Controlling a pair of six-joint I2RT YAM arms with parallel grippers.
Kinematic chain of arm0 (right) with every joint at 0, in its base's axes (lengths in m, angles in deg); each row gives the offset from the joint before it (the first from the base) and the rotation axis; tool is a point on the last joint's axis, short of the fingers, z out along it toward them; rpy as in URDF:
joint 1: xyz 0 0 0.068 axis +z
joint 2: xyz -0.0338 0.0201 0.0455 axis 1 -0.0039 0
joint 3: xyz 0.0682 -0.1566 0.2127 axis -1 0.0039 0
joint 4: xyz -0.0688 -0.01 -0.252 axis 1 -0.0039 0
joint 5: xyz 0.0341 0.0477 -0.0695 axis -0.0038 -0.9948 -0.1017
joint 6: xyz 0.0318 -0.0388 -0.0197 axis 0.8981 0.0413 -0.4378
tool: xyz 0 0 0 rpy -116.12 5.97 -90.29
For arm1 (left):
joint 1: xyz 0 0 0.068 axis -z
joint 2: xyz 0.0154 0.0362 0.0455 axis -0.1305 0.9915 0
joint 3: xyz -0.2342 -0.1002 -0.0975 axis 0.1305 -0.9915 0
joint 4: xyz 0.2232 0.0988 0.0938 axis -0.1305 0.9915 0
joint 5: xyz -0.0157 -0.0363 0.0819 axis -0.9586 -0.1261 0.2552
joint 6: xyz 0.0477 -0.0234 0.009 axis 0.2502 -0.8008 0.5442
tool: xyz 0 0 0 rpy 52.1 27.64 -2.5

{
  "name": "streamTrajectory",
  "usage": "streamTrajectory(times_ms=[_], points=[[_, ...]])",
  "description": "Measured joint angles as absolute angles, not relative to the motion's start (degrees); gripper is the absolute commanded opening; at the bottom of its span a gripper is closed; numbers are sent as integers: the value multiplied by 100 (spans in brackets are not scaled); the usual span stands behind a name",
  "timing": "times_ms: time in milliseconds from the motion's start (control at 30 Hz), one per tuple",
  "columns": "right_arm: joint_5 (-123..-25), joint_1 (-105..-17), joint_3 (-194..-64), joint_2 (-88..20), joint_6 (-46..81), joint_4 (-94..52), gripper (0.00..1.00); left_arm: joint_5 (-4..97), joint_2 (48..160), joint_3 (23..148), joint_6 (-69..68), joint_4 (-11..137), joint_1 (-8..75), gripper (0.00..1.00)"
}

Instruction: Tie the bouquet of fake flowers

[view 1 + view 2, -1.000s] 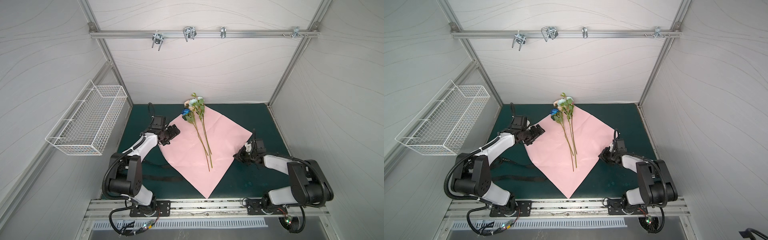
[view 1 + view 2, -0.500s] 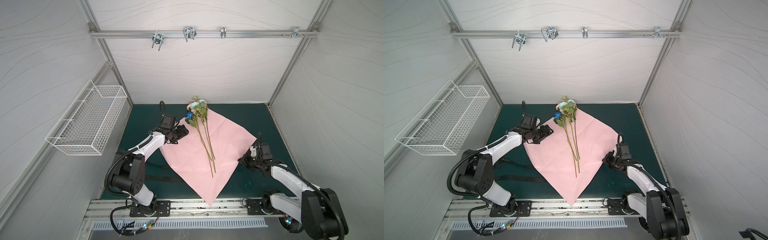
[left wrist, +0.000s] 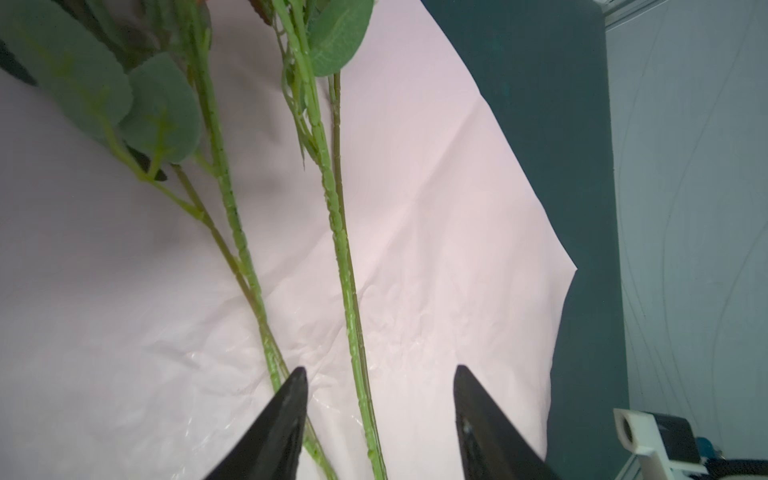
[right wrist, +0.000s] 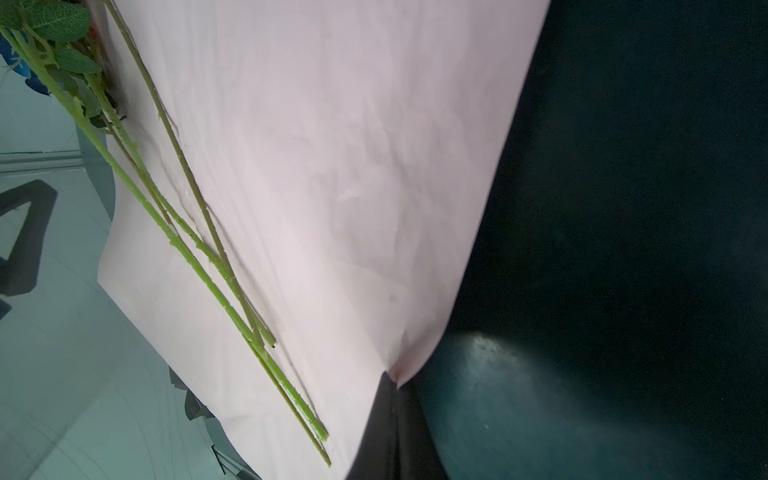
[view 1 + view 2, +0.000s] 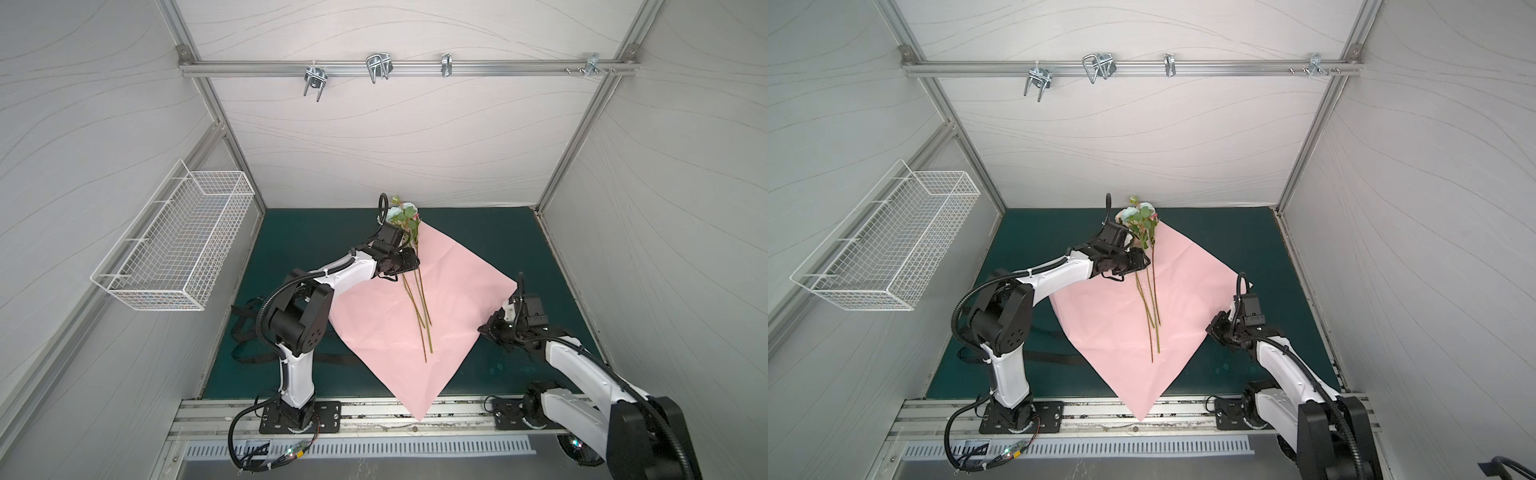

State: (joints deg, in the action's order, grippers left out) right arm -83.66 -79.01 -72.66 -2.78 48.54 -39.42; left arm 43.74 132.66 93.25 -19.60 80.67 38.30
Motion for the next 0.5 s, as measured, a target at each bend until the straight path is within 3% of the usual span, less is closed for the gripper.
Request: streamTrajectory(times_ms=[200,300,433,500], points=[[-8366,-7899,-7250,-189,4856,-4008,0,4625,14000,9900,-1783,8314,3920,50],[-8366,-7899,-7248,-186,4856,-4019,0,4776,14243,10206,-1670,8510,3929,39],[-8366,-7899,-7248,-184,4856,-4043,0,5010,14516,10624,-1434,8764,3929,14],[-8366,-7899,-7248,-186,4858,-4043,0,5117,14602,10768,-1366,8871,3929,9]])
